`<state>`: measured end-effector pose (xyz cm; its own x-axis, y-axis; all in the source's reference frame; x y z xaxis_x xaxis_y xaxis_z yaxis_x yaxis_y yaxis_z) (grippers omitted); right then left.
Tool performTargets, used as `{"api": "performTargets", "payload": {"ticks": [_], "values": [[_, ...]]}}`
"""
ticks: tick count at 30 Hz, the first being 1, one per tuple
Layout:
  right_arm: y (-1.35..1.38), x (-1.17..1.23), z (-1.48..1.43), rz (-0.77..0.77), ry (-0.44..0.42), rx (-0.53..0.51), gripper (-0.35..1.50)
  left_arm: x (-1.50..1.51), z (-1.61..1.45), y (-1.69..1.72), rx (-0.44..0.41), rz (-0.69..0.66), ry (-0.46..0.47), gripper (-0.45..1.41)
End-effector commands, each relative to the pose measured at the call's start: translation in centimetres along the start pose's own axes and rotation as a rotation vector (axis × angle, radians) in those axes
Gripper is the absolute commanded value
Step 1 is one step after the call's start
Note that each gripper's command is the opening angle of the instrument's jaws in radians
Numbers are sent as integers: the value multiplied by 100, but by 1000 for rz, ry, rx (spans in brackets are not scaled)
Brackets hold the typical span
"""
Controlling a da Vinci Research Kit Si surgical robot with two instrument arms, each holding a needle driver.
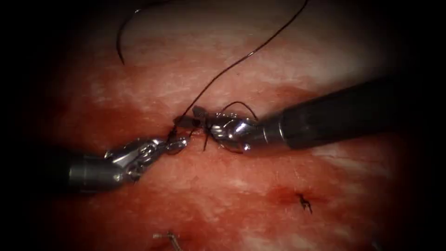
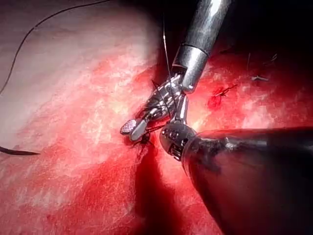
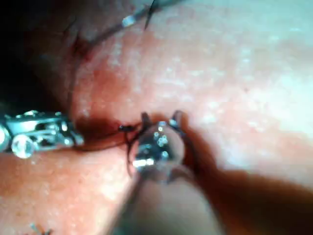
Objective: Wound Closure
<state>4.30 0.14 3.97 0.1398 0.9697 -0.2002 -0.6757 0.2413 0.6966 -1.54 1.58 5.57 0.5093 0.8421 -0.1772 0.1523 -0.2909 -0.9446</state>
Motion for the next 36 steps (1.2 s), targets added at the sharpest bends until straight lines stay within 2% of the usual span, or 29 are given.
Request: {"api": "performTargets", "payload": {"ticks": [1,6,7,8,9,13,20,23,29,31,36], "values": [[-1,-6,6,-1,-2,1,37,-7,-2,-4,2,-3,-1,-45],[-3,-3,2,10,3,7,14,-6,-6,-3,7,-5,-2,-45],[-3,-3,2,10,3,7,14,-6,-6,-3,7,-5,-2,-45],[-2,-2,1,10,5,9,2,-6,-6,-3,7,-5,-2,-45],[-2,-2,0,10,4,10,-33,-6,-6,-3,9,-5,-5,-45],[2,-2,-5,-11,-18,-1,-35,-5,-7,-2,13,-7,-9,-45],[0,5,-25,-52,3,-66,-35,11,-17,-1,28,-26,-6,-45],[-6,13,-42,-31,63,-59,-35,20,-22,-2,37,-14,-3,-45],[-15,18,-69,-34,113,-71,-35,38,-31,-11,62,-12,-5,-45],[-17,16,-71,-43,122,-70,-35,50,-32,-19,71,-6,-8,-45],[-25,13,-77,-81,128,-69,-35,113,-28,-54,126,17,-11,-45]]}}
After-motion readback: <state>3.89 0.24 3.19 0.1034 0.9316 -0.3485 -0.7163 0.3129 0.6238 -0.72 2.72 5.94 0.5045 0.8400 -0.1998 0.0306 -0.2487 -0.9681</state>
